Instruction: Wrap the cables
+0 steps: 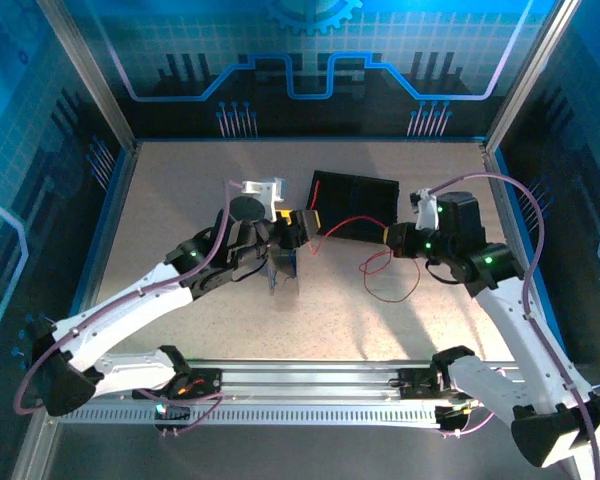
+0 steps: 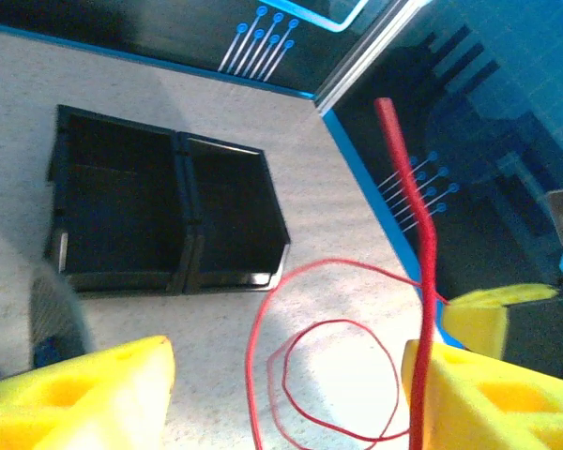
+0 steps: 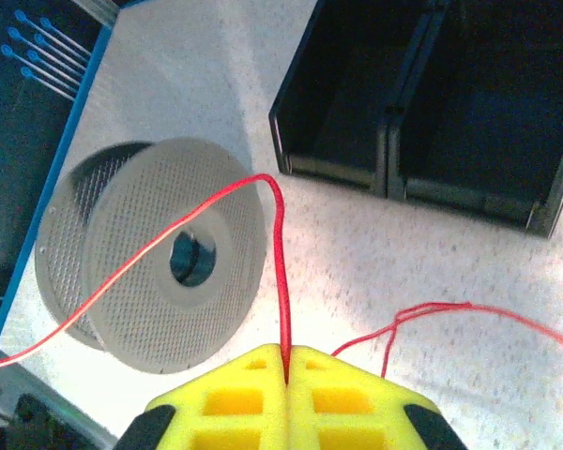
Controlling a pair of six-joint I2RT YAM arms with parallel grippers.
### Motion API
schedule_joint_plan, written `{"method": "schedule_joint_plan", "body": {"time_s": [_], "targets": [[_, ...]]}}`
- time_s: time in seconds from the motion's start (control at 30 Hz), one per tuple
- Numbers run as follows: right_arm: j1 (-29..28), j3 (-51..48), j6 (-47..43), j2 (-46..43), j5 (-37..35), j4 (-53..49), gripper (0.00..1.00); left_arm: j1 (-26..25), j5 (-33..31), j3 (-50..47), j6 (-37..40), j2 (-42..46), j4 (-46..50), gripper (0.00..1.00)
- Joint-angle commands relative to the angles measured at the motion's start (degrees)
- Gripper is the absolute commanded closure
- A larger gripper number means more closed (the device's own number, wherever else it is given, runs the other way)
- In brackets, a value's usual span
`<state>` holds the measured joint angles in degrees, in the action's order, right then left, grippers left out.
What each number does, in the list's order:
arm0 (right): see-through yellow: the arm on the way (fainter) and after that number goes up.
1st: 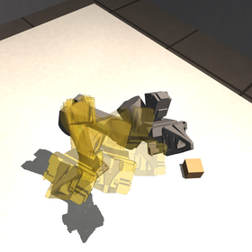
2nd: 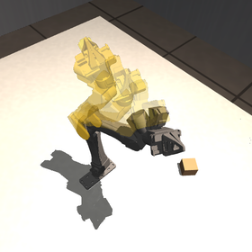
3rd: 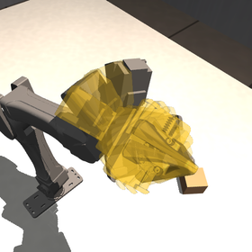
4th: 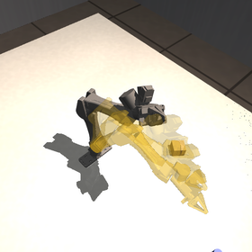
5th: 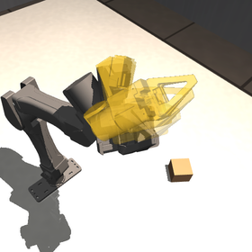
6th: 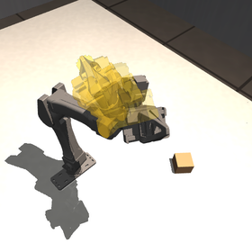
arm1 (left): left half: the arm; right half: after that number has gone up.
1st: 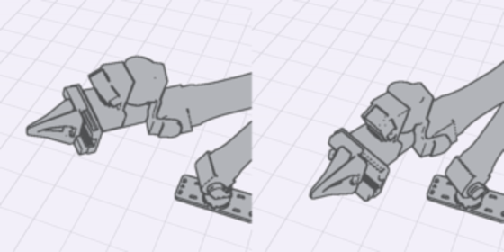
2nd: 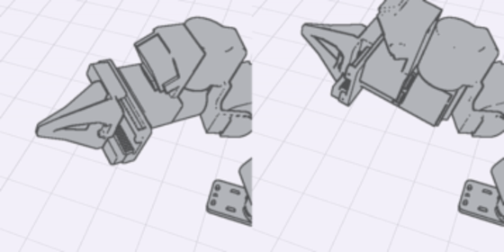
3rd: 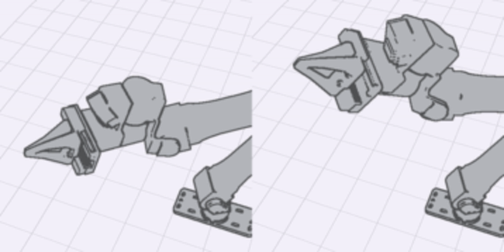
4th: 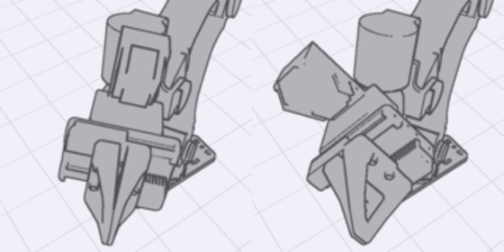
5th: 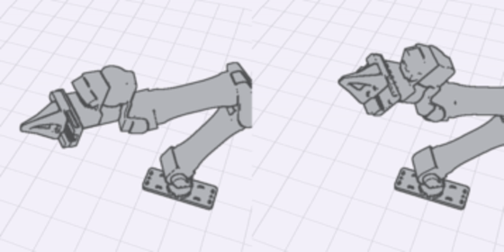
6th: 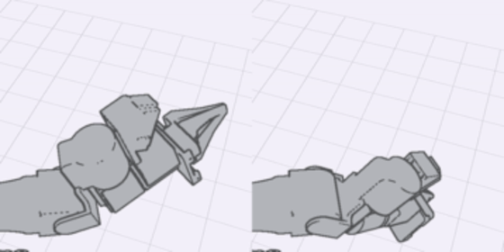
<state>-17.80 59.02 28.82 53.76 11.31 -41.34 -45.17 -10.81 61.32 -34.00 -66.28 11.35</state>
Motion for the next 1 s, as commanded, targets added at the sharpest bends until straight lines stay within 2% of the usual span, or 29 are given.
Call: {"method": "schedule_joint_plan", "body": {"time_s": [0.0, 0.1, 0.13, 0.27, 0.43, 0.5, 0.67, 0.8, 0.97], "targets": [[-6.7, 3.9, 9.2, -0.9, -13.8, -11.5, 1.0, 0.1, -4.8, 3.3, 2.3, 3.4, 9.2, 0.24], [-13.4, 7.5, 15.2, 0.5, -20.7, -18.6, 1.0, 0.6, -8.6, 4.9, 3.3, 5.1, 15.7, 0.02], [-15.5, 8.3, 16.8, 0.9, -22.0, -20.1, 1.0, 1.0, -9.6, 5.2, 3.8, 5.8, 17.4, 0.01], [-18.6, 11.2, 21.5, 4.0, -21.8, -25.7, 1.0, 3.8, -9.9, 5.1, 4.2, 8.6, 22.1, 0.01], [-23.0, 17.7, 26.1, 10.5, -28.4, -35.6, 1.0, 6.6, -9.7, 5.0, 5.3, 10.1, 27.3, 0.0], [-24.8, 18.9, 27.1, 12.3, -28.1, -36.3, 1.0, 7.8, -9.3, 4.4, 5.4, 10.4, 28.4, 0.0], [-31.5, 23.2, 30.8, 17.2, -34.7, -39.9, 1.0, 10.9, -3.1, 2.5, 6.3, 10.2, 29.0, 0.01], [-35.8, 27.7, 32.7, 22.4, -38.6, -43.7, 1.0, 10.9, -0.5, 2.7, 7.7, 7.5, 31.1, 0.01], [-38.4, 32.8, 34.5, 27.8, -42.0, -47.2, 1.0, 10.8, 2.5, 2.1, 7.9, 4.3, 32.1, 0.01]]}}
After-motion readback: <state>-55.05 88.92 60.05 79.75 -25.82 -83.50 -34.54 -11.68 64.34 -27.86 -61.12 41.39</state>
